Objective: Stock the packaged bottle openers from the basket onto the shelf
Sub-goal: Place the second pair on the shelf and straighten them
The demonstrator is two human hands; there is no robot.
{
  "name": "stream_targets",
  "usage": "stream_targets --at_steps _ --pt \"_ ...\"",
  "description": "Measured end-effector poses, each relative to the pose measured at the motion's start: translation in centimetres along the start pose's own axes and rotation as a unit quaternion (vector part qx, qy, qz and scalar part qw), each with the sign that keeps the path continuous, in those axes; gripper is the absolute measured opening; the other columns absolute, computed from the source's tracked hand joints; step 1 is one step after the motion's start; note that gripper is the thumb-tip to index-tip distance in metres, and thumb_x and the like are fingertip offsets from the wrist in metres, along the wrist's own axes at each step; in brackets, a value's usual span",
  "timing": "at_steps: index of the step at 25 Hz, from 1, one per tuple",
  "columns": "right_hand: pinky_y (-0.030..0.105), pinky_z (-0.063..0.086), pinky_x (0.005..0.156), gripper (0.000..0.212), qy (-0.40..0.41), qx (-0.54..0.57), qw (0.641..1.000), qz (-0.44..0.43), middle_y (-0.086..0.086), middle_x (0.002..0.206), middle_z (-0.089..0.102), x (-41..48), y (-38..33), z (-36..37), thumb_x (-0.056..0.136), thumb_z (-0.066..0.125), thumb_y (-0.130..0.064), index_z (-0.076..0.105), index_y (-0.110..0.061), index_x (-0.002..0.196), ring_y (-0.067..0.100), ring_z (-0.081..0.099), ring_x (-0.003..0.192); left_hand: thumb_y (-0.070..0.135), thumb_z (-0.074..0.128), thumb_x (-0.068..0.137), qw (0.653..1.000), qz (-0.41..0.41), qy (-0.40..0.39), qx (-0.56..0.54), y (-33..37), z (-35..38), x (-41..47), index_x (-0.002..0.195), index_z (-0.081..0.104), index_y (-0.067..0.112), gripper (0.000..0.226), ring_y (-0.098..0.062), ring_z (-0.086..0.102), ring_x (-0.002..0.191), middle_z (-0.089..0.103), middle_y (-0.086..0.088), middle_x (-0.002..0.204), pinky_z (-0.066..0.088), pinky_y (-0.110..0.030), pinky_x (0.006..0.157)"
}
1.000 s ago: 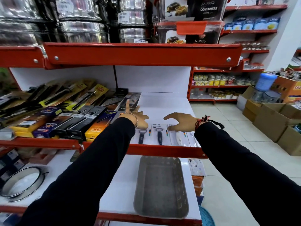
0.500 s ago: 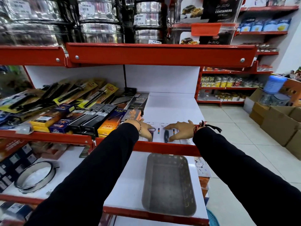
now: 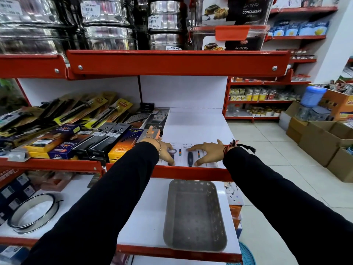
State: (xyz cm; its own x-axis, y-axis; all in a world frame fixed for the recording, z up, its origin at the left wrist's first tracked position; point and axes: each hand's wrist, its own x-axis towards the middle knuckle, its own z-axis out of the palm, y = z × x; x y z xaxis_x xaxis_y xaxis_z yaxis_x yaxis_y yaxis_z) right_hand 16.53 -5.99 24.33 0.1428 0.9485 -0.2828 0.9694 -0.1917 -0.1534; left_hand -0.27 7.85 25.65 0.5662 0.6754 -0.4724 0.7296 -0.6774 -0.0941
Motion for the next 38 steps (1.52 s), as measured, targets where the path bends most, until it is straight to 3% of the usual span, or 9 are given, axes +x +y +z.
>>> stream_targets --at_steps 14,16,19,21,24,28,34,38 --pt "0.067 -0.005 0.116 0.071 0.043 0.003 0.999 -0.026 -0.010 0.160 0.032 0.2 0.4 0.5 0.084 0.059 -0.059 0.033 -0.042 0.148 0.021 0.027 0.148 0.064 0.065 0.073 1.000 0.005 0.007 -0.021 0.6 -0.2 -0.1 0.149 0.032 0.033 0.089 -0.030 0.038 0.140 0.033 -0.004 0.157 0.038 -0.045 0.110" --pt "0.065 -0.007 0.117 0.073 0.068 0.047 0.996 -0.014 -0.007 0.160 0.032 -0.4 1.5 0.1 0.084 0.057 -0.062 0.031 -0.042 0.148 0.021 0.028 0.148 0.068 0.057 0.077 1.000 0.003 0.026 -0.009 1.1 -0.7 -0.1 0.151 0.029 0.029 0.088 -0.031 0.035 0.143 0.032 -0.007 0.158 0.031 -0.049 0.115" --pt "0.063 -0.009 0.118 0.069 0.101 0.086 0.991 0.035 -0.007 0.161 0.030 -1.9 5.0 -1.2 0.084 0.055 -0.062 0.030 -0.046 0.147 0.020 0.023 0.150 0.078 0.041 0.078 0.993 0.043 0.109 0.024 3.3 -1.4 -0.3 0.152 0.026 0.032 0.089 -0.027 0.021 0.151 0.032 -0.006 0.159 -0.013 -0.062 0.115" --pt "0.063 -0.008 0.117 0.066 0.099 0.076 0.989 0.078 -0.006 0.160 0.032 -2.9 7.7 -1.7 0.085 0.055 -0.057 0.033 -0.046 0.146 0.020 0.025 0.149 0.081 0.037 0.078 0.985 0.103 0.135 0.016 6.0 -1.5 -0.3 0.152 0.025 0.034 0.089 -0.022 0.010 0.154 0.028 -0.002 0.161 -0.026 -0.061 0.109" --pt "0.065 -0.005 0.118 0.070 0.076 0.047 0.987 0.134 -0.005 0.159 0.034 -4.5 10.8 -1.3 0.080 0.061 -0.052 0.035 -0.043 0.145 0.022 0.032 0.146 0.086 0.032 0.074 0.978 0.155 0.133 0.034 10.7 -1.2 0.3 0.153 0.023 0.037 0.094 -0.019 0.004 0.155 0.023 0.004 0.163 -0.029 -0.064 0.108" --pt "0.064 -0.002 0.118 0.084 0.036 0.043 0.986 0.154 -0.008 0.159 0.034 -5.9 12.6 -0.3 0.069 0.069 -0.057 0.037 -0.041 0.145 0.022 0.031 0.147 0.090 0.029 0.070 0.975 0.162 0.128 0.083 14.0 0.1 1.6 0.153 0.024 0.037 0.098 -0.022 0.006 0.154 0.031 0.005 0.161 -0.031 -0.067 0.103" --pt "0.062 0.000 0.117 0.078 0.025 0.061 0.987 0.145 -0.007 0.160 0.033 -5.9 12.4 0.5 0.074 0.064 -0.064 0.037 -0.045 0.143 0.024 0.029 0.147 0.082 0.045 0.071 0.980 0.158 0.095 0.070 13.1 -0.3 2.5 0.152 0.025 0.036 0.095 -0.020 0.005 0.155 0.031 0.004 0.161 -0.034 -0.064 0.103" --pt "0.064 -0.005 0.117 0.077 0.032 0.060 0.989 0.134 -0.008 0.159 0.034 -5.4 11.6 0.7 0.073 0.064 -0.067 0.039 -0.047 0.142 0.023 0.029 0.148 0.083 0.044 0.069 0.983 0.150 0.090 0.064 12.2 -0.4 2.7 0.153 0.025 0.034 0.099 -0.016 0.002 0.155 0.025 0.004 0.163 -0.035 -0.062 0.103"
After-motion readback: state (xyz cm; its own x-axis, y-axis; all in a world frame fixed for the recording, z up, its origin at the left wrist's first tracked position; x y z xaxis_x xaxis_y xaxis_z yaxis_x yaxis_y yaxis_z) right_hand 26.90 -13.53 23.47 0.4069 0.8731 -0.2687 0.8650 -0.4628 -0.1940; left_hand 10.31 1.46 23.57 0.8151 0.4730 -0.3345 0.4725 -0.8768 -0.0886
